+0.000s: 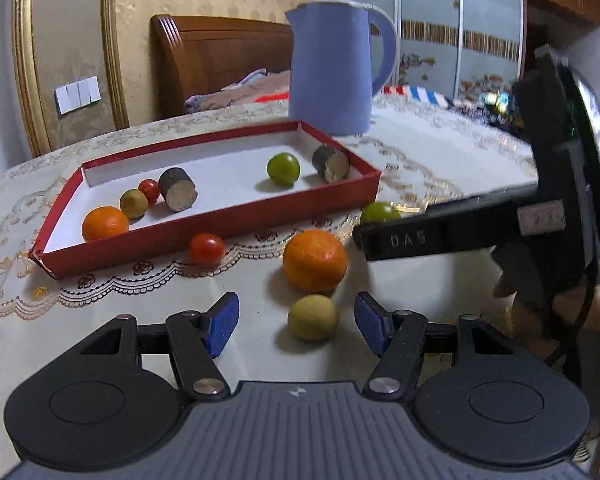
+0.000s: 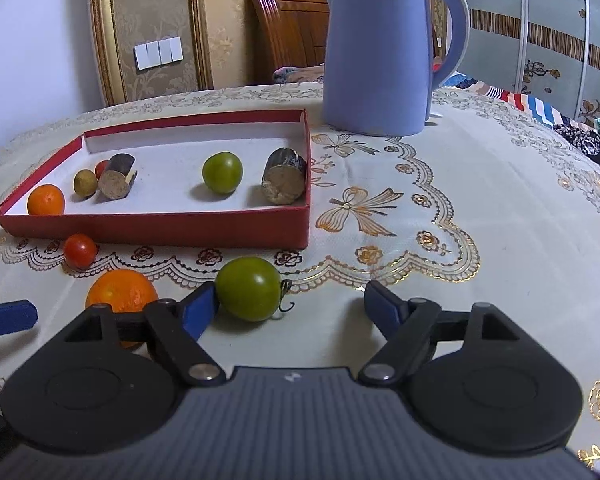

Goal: Organize fruits
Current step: 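Move the left gripper to the small yellow lime and close on it, then hold the lime in the left gripper while the right gripper grasps another green tomato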

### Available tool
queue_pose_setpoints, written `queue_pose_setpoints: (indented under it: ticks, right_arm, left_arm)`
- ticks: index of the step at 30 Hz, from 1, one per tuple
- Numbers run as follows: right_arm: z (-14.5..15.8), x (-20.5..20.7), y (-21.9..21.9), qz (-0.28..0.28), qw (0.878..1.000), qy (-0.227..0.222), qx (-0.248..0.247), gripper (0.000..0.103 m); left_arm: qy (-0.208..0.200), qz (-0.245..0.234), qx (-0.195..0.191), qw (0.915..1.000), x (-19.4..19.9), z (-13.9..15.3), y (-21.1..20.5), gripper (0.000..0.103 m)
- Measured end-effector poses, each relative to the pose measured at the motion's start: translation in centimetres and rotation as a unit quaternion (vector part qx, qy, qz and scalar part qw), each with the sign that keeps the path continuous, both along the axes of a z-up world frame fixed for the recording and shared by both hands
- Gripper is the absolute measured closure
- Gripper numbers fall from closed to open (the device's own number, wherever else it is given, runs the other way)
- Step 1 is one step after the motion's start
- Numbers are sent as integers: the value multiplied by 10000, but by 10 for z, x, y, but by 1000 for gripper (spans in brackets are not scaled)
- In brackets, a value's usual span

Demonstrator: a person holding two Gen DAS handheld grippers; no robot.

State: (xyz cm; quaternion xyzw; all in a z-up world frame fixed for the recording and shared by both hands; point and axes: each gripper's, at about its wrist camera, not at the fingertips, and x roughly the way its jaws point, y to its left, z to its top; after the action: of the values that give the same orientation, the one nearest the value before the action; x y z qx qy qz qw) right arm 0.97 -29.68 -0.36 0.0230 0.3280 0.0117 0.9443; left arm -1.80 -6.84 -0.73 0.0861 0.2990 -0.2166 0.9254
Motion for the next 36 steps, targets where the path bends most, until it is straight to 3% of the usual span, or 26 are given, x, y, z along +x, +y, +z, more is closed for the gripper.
queue_pose_setpoints:
  ticks: [8,14,17,19,26,31,36]
  right_arm:
    - [0,0,1,3,10000,8,-8,22]
    - [0,1,1,-27,10000,16,-13,17]
    - [-1,1,2,-30,10000,22,-27,17]
    - [-1,1,2,-31,10000,21,-32,17]
    - [-1,1,2,-30,10000,26,-46,17]
    - [-1,1,2,-30,10000,31,-60,17]
    - [-1,1,2,-23,10000,34,-57,17]
  left_arm:
    - [311,209,-17,9993,17,-5,1,40]
    - [127,187,189,9996,13,-7,-6,40]
    - [94,45,211,9997,10,-7,-10,54]
    - [66,25,226,9997,9,-7,-11,55]
    - [157,-90,80,9998,10,-7,-8,72]
    - [194,-56,-6,9998,10,-6,-3,72]
    - [208,431,-120,9988,19,-5,12,72]
